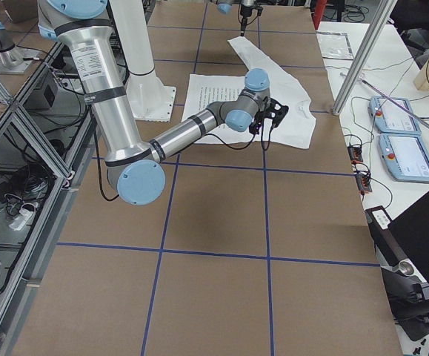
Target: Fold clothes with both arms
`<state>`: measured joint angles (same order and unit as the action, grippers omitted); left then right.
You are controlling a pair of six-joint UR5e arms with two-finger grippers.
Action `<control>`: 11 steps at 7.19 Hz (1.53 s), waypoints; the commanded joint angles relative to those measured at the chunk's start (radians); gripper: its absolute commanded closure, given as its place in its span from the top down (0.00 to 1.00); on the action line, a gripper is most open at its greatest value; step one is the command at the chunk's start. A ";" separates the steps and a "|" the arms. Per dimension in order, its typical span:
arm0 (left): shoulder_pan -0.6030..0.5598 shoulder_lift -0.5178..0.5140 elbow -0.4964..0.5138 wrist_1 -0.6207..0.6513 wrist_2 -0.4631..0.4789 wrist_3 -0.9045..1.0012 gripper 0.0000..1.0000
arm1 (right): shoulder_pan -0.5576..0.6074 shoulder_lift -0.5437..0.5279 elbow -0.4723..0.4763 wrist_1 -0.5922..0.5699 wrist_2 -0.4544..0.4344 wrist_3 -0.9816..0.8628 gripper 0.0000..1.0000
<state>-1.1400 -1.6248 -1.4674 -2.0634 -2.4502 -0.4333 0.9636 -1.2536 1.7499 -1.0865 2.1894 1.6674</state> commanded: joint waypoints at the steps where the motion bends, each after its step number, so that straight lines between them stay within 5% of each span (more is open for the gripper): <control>1: 0.000 0.013 0.007 0.002 0.176 0.011 0.39 | 0.000 -0.001 -0.004 0.000 0.000 0.000 1.00; 2: 0.000 0.023 0.039 -0.007 0.197 0.016 0.49 | 0.000 0.000 -0.003 0.000 0.000 0.000 1.00; 11: 0.006 0.003 0.098 -0.004 0.183 0.007 0.54 | 0.001 -0.004 0.003 0.000 -0.002 0.000 1.00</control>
<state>-1.1349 -1.6208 -1.3715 -2.0678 -2.2671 -0.4267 0.9647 -1.2567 1.7533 -1.0860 2.1875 1.6674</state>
